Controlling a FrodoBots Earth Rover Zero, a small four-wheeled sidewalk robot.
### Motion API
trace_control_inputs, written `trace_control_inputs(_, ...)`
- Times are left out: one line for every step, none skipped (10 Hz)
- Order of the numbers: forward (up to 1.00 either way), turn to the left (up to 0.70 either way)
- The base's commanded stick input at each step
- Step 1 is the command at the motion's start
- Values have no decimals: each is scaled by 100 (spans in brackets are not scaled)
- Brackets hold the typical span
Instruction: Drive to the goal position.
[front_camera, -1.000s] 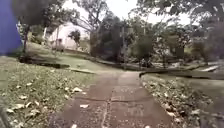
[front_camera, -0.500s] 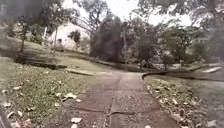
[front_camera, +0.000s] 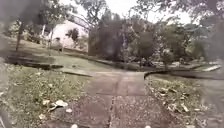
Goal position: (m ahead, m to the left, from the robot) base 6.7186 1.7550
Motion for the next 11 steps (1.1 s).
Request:
trace_control_inputs(70,0)
trace_control_inputs(70,0)
trace_control_inputs(70,0)
trace_control_inputs(70,0)
trace_control_inputs(70,0)
trace_control_inputs(70,-6)
trace_control_inputs(70,-17)
trace_control_inputs(70,-33)
trace_control_inputs(70,0)
trace_control_inputs(70,0)
trace_control_inputs(70,0)
